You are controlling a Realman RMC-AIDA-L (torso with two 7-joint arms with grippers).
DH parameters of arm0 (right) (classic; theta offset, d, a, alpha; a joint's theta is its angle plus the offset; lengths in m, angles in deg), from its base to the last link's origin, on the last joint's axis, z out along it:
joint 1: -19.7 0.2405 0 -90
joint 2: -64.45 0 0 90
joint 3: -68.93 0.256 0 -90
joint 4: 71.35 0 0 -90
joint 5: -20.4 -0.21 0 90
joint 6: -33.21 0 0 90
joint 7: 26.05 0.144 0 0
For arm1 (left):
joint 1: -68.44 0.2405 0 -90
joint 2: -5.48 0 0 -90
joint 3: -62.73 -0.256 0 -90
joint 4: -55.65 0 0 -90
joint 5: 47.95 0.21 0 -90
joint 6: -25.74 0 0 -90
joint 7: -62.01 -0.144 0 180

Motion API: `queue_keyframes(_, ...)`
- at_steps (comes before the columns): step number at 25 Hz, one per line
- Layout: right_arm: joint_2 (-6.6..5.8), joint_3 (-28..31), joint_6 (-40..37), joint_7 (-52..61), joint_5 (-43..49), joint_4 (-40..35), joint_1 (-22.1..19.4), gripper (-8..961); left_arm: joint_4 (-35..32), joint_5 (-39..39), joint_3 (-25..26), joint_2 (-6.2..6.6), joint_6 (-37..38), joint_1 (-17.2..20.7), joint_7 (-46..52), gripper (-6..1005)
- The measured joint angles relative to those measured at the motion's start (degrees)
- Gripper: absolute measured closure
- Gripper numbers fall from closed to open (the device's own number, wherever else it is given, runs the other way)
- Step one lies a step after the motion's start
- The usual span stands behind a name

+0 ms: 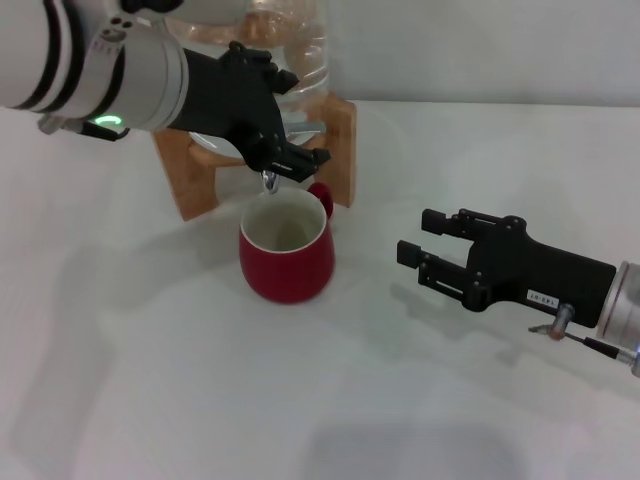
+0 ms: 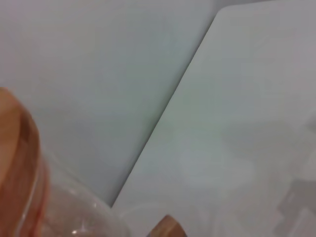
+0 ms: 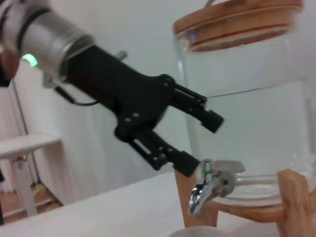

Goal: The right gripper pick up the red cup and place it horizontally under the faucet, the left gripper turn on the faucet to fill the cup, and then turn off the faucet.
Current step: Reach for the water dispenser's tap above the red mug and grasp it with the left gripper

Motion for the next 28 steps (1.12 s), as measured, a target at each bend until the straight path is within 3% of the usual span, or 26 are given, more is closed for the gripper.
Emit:
queue_keyframes(12, 0.76, 0.3, 1.9, -13.4, 3.2, 0.7, 0.9, 424, 5.8, -0.2, 0.1, -0.08, 1.0, -4.2, -0.7, 112)
queue_keyframes(28, 1.09, 1.6, 2.9, -13.8, 3.3, 0.4, 0.4, 425, 8.1, 2.6, 4.8, 0.18, -12.2, -12.3, 1.8, 112)
